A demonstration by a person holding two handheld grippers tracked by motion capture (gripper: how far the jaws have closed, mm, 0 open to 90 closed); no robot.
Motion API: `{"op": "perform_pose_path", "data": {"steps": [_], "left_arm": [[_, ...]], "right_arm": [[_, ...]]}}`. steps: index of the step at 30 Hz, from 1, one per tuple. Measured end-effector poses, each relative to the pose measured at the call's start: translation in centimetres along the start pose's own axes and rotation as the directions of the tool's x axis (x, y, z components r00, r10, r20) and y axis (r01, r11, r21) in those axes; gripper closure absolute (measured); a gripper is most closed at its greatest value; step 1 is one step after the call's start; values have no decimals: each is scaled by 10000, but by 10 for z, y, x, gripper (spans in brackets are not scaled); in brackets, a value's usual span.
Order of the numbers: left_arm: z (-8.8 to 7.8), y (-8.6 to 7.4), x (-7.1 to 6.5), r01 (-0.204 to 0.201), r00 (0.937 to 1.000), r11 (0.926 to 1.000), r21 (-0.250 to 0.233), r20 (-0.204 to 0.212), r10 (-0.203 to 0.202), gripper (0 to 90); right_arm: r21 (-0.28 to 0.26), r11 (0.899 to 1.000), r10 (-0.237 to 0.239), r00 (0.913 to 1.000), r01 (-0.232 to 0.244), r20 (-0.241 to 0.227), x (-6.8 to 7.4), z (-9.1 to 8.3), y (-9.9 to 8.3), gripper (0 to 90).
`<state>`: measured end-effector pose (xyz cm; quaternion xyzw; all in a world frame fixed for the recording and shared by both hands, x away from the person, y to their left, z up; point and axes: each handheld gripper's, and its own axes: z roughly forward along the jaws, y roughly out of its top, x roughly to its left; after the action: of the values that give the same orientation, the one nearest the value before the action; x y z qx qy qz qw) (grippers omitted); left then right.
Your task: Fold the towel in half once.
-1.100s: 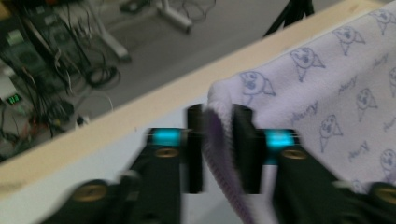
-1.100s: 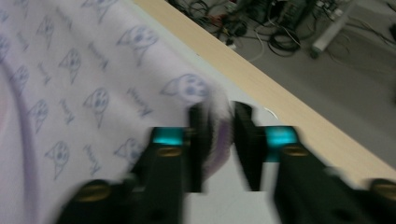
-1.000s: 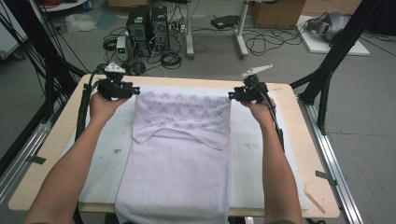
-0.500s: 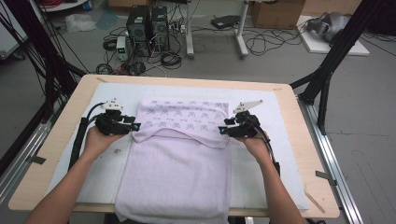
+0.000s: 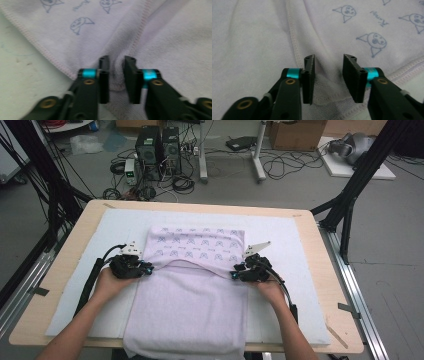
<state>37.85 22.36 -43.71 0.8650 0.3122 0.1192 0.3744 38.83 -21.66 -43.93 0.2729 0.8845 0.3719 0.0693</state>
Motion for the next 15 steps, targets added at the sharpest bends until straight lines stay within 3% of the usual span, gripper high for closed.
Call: {"op": "perform_pose_path", "data": {"steps": [2, 4, 8, 11, 15], "left_arm": [[-3, 0, 2, 35, 10000, 10000, 40, 7, -35, 855], [-10, 0, 3, 105, 9999, 9999, -73, 34, -105, 861], [-30, 3, 4, 348, 9994, 9958, -842, 113, -340, 865], [-48, 5, -1, 133, 9997, 9936, -1119, 222, -109, 866], [-73, 0, -21, -329, 9988, 9898, -1384, 322, 377, 866]], "right_arm": [[-34, 10000, 65, 10000, -65, -66, -2, -1, -1, 813], [-78, 10000, -45, 10000, 44, -69, -2, -3, 0, 842], [-650, 9977, -185, 9998, 189, 63, -2, -19, 4, 848], [-1351, 9904, -306, 9995, 308, 34, 2, -36, 9, 849], [-1422, 9875, -721, 9970, 675, -270, 20, -57, 8, 849]]}}
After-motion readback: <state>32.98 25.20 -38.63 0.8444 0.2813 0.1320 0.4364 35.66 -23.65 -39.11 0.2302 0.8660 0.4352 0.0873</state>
